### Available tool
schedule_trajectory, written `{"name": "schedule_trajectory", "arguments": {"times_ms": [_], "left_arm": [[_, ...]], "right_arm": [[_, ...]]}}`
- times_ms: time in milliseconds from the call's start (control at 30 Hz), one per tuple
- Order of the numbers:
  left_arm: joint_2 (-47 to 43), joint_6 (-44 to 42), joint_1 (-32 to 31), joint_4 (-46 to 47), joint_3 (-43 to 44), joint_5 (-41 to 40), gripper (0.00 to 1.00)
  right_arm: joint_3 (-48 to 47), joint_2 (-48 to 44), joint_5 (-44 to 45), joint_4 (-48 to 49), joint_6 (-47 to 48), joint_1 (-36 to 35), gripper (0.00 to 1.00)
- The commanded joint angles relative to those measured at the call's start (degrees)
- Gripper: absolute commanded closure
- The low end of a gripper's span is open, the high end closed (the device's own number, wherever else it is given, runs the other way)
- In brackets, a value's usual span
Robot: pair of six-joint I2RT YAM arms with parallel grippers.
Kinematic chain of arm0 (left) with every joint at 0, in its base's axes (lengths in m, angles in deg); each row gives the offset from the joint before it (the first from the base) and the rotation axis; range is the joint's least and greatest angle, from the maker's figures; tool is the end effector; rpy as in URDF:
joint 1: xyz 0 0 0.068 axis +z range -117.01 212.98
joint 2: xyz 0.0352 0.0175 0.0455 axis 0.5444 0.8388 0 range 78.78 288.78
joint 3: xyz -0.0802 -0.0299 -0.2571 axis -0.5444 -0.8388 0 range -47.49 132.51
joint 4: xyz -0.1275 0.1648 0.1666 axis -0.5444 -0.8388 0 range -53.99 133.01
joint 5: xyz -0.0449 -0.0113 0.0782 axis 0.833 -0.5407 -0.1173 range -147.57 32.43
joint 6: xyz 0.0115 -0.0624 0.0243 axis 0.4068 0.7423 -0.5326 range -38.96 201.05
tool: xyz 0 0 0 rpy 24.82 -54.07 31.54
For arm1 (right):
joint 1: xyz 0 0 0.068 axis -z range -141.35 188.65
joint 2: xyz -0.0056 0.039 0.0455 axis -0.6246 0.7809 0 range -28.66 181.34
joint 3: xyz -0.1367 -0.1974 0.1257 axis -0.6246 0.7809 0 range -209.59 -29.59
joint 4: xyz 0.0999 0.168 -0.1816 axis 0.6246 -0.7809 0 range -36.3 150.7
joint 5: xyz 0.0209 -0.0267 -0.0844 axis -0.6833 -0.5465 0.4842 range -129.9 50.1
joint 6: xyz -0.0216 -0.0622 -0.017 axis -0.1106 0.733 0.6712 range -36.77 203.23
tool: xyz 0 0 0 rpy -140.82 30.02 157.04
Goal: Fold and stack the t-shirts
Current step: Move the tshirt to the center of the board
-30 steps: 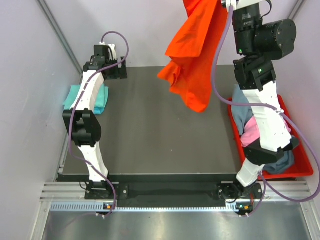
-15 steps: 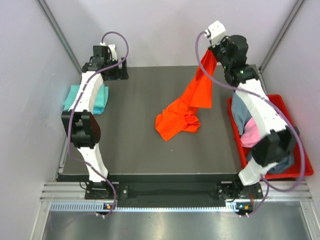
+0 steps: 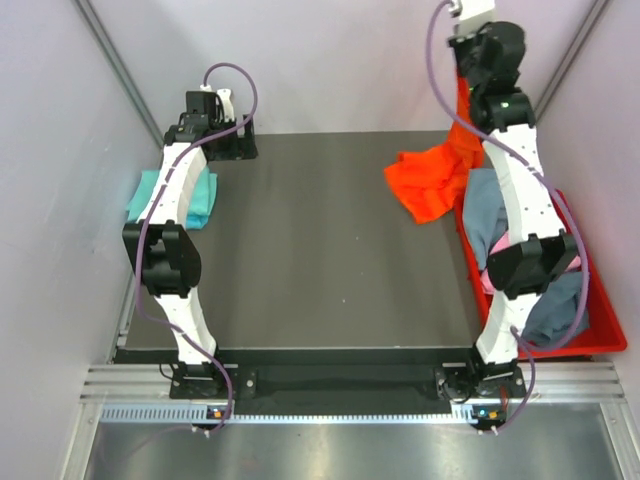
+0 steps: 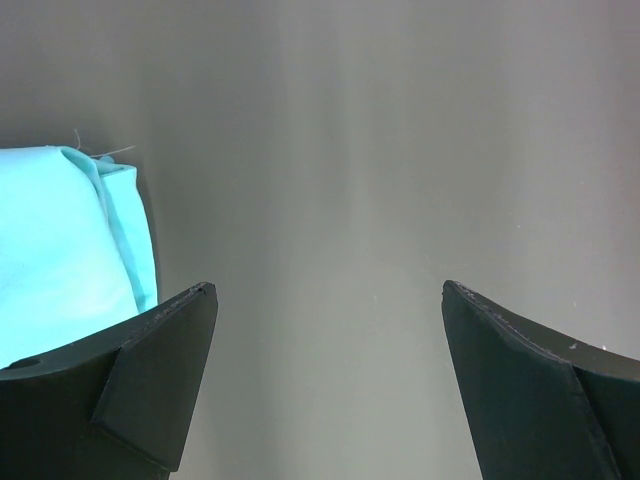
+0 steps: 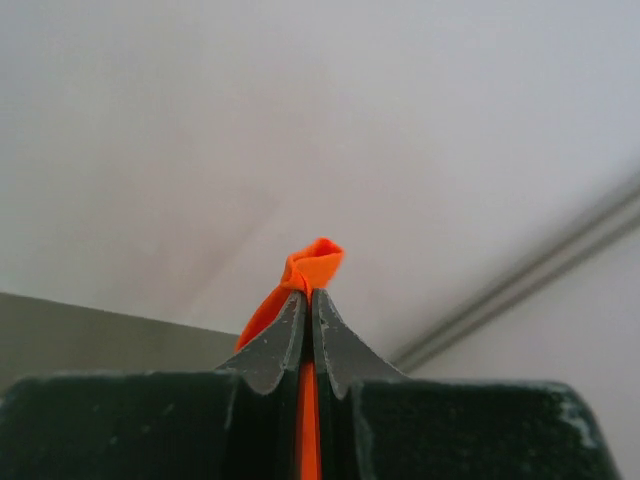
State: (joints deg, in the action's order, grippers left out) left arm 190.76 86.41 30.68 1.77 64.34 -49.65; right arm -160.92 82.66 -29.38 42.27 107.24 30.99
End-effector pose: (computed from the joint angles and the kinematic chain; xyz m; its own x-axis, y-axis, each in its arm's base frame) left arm 0.4643 -0.0262 0.3313 -0.6711 -0.0657 -0.7384 0.0807 0.9837 -0.1609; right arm 0.4552 0.0512 0.5034 0.0046 -0.4031 -0.9152 0.0565 0.9138 -0.4022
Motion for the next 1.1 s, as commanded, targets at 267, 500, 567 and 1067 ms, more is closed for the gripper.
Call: {"name": "schedule_trajectory", "arguments": {"times_ms": [267,500,567,1067], "left_arm": [[-5.46,-1.94,0.02,1.59,0.67,-7.37,0.01],[-8.36,-6.4,-0.15,1.94,-3.36,-6.19,0.01],[-9.67,-8.87,-1.2,1.68,-5.12,-4.16,0.02],[7.97,-6.51,-4.21,-8.51,-1.89,10.16,0.11]], "right_arm": [[0.12,0.28,-18.78,-8.36,-3.79,-21.6,1.0],[2.91,1.35,-15.89,-8.72,-5.81,-23.46,0.28],[5.81,0.03,-15.53,-10.29,-7.04,-20.48,0.24],[19.88,-0.24,-20.37,-17.95,-14.78,-2.8,0.25]]}}
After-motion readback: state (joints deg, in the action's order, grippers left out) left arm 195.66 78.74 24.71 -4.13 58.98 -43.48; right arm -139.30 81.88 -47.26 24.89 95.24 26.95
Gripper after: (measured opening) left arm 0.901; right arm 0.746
